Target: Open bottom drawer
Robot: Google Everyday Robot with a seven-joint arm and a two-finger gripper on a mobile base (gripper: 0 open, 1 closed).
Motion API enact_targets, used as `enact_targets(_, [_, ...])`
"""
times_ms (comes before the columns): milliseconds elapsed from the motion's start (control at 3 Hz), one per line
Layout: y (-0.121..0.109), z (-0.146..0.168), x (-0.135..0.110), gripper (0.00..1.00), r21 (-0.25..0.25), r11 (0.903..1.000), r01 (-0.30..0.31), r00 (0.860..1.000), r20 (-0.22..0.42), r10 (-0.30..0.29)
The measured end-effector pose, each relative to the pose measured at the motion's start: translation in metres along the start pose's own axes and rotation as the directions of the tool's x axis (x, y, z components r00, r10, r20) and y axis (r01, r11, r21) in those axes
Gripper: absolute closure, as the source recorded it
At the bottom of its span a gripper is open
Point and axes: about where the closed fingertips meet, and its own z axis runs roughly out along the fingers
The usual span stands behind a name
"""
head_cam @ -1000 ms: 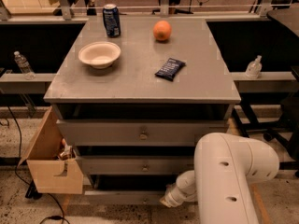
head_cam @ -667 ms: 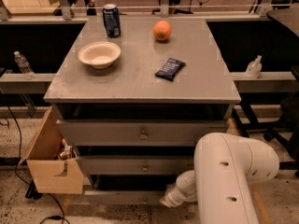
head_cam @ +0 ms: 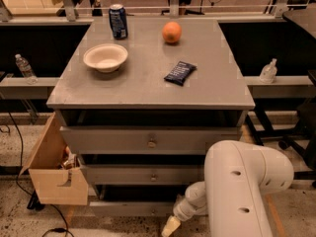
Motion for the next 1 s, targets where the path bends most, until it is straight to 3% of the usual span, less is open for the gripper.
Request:
enact_targets(333, [0.0,-0.001,0.0,0.0,-0.001,0.9999,0.01,1.0,0.002,-0.01])
enact_targets(667, [-0.001,-0.006,-0.002,0.0,-0.003,0.9982,0.061,0.998,0.012,-0.061])
enact_targets(1000, [-0.003,-0.015,-0.006,0.0,0.014,0.9857,0.168,0.986,-0.009,-0.168])
